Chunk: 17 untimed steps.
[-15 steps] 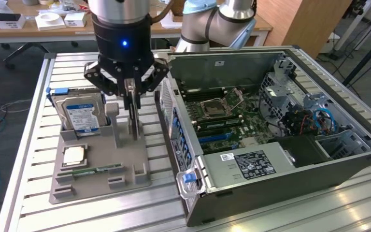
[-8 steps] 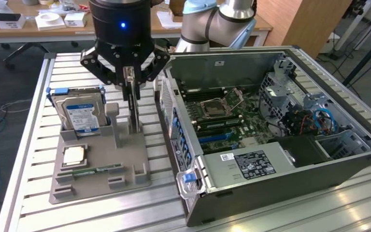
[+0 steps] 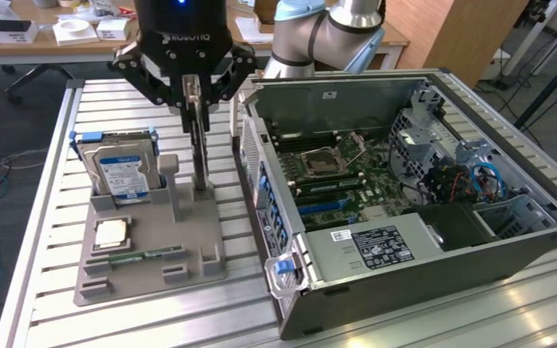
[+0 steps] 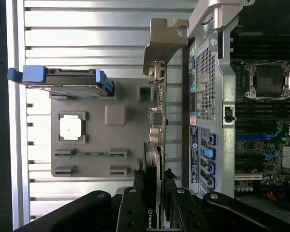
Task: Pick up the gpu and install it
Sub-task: 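Pick up the gpu and move the gpu toward the slot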
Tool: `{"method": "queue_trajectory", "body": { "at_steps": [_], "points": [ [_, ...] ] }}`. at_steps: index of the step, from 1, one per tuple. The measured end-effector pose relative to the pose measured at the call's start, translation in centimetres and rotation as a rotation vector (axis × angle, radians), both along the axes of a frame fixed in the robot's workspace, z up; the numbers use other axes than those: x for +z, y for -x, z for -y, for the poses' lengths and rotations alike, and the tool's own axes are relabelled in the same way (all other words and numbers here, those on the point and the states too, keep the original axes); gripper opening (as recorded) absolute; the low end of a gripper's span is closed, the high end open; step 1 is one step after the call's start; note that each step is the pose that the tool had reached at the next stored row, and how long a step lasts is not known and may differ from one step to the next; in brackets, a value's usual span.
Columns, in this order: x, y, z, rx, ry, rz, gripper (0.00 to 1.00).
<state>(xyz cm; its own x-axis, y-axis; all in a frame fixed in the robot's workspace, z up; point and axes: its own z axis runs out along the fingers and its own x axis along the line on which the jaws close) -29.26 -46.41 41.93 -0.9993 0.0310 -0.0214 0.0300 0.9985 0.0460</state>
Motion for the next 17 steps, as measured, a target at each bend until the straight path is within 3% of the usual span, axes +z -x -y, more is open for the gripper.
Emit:
{"method": "queue_trajectory", "body": {
  "at_steps": [7, 17],
  "points": [
    [2.18, 0.0, 0.00, 0.000, 0.0000, 0.0001, 0.26],
    [2.27, -0.5, 0.00, 0.000, 0.0000, -0.0001, 0.26]
  ]
}}
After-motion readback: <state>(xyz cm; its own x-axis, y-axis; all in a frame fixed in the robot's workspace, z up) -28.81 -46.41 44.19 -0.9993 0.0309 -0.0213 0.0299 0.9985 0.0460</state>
